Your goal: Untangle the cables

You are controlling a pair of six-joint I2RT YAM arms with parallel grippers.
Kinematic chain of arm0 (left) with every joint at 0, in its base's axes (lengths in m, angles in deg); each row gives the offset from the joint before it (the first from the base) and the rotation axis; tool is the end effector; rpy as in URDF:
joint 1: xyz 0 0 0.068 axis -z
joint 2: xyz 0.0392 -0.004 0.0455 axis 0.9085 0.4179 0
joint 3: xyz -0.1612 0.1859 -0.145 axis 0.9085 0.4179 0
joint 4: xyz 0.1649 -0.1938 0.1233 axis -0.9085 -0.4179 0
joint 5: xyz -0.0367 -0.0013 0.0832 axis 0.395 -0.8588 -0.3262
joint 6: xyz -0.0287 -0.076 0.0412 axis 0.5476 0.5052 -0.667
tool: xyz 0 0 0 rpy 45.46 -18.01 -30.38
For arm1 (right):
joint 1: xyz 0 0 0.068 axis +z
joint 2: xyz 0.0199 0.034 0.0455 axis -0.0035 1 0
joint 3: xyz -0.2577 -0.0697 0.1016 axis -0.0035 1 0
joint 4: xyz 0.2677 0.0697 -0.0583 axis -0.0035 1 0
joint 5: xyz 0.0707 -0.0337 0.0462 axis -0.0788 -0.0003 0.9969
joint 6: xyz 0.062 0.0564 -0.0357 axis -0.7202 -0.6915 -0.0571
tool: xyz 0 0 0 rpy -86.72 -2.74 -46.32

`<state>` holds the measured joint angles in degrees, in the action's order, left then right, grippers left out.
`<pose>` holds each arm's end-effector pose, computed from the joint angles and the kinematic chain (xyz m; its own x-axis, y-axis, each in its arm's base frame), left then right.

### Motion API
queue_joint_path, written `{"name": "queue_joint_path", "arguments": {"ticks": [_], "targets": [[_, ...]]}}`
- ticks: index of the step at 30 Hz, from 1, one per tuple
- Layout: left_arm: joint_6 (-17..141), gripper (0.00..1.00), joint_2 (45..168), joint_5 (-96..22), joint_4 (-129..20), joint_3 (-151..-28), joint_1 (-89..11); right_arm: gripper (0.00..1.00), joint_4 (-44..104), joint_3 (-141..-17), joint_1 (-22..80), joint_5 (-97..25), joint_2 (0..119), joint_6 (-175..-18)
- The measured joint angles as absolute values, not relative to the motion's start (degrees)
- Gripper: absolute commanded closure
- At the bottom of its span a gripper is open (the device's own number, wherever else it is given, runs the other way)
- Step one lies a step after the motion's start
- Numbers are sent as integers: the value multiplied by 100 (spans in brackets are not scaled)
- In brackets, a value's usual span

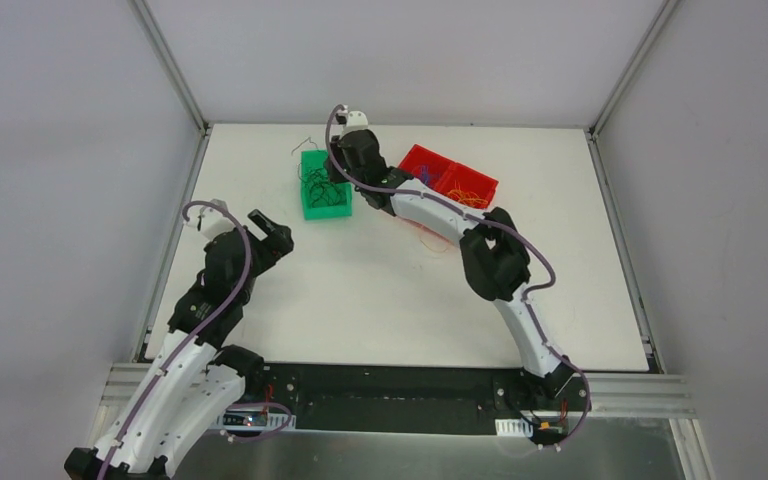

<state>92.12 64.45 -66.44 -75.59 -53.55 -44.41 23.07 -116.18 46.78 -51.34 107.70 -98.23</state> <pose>0.1935 -0.0420 0.2987 -0.1903 -0.5899 -0.7848 -0.1625 0.8072 -0.5674 0.4321 0.4466 0.2831 -0.2127 -0.0107 -0.9771 -0.6083 0.7840 0.1238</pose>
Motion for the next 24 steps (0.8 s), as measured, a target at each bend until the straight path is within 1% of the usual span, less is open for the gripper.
{"name": "queue_joint_path", "arguments": {"ticks": [3, 8, 10, 11, 13, 14, 15, 17, 21, 24], "targets": [[9286, 16, 6563, -6640, -7576, -5355, -4441, 100, 2438, -11935, 4587, -5215, 11343, -9830], [9330, 16, 6631, -6640, -7616, -5353, -4441, 100, 3046, -13142, 4497, -5248, 12547, -9878], [9338, 16, 6631, -6640, -7616, -5353, -4441, 98, 3238, -13465, 4514, -5357, 12842, -9871], [9338, 16, 6633, -6640, -7616, -5353, -4441, 95, 3315, -13533, 4519, -5416, 12890, -9887], [9341, 16, 6657, -6640, -7616, -5353, -4441, 80, 3374, -13540, 4536, -5492, 12895, -9919], [9341, 17, 6677, -6640, -7616, -5353, -4441, 70, 3378, -13537, 4545, -5514, 12895, -9956], [9341, 16, 6697, -6638, -7613, -5353, -4441, 63, 3376, -13520, 4558, -5530, 12892, -9972], [9341, 16, 6743, -6633, -7613, -5353, -4441, 56, 3389, -13463, 4582, -5567, 12888, -9985], [9341, 16, 6810, -6627, -7622, -5353, -4441, 47, 3487, -13140, 4635, -5680, 12737, -9911], [9338, 16, 6819, -6627, -7622, -5353, -4441, 38, 3697, -12991, 4681, -5803, 12464, -9814]]}}
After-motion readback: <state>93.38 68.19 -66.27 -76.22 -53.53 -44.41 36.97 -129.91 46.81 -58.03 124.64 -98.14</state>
